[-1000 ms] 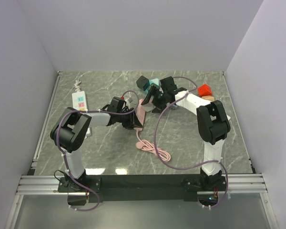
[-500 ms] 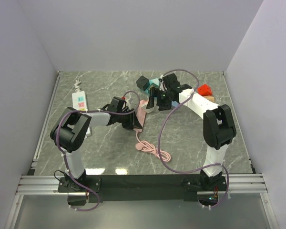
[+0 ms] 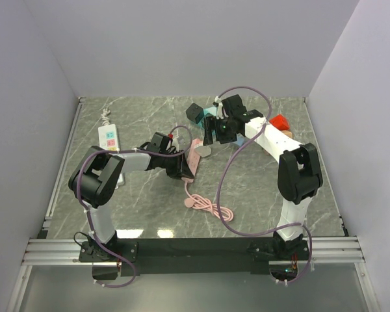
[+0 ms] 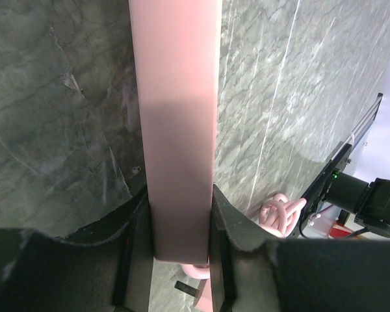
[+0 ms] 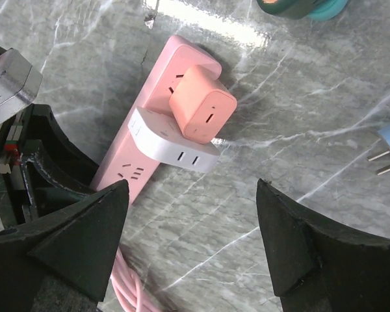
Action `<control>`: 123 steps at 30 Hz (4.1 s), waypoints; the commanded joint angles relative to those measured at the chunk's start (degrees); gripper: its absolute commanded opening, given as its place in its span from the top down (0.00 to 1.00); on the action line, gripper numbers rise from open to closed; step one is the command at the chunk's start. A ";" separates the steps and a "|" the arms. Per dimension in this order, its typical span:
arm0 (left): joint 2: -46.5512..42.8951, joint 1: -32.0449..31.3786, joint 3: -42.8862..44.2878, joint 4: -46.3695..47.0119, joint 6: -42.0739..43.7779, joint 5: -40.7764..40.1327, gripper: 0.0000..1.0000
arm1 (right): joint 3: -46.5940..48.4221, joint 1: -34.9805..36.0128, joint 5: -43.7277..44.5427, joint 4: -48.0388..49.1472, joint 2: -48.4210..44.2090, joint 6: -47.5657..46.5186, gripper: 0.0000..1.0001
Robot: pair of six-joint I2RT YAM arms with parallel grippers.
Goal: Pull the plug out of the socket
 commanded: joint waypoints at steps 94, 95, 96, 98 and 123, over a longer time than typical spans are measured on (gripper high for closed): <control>1.28 -1.92 -0.49 -4.24 -0.46 1.91 0.99 | 6.90 0.36 8.58 0.34 -1.73 -3.06 0.14; 1.36 -2.00 0.03 -4.59 -0.20 1.91 0.99 | 7.61 0.35 6.66 0.17 -1.12 -3.94 0.14; 1.54 -2.09 0.39 -5.20 0.32 1.73 0.99 | 8.31 0.44 6.38 0.08 -0.07 -4.56 0.14; 1.45 -2.00 1.18 -6.26 0.85 1.38 0.99 | 9.46 0.44 4.03 0.08 0.82 -6.58 0.14; 1.19 -2.09 2.59 -7.14 0.86 1.82 0.99 | 7.35 6.16 1.99 -2.12 9.96 -13.18 0.33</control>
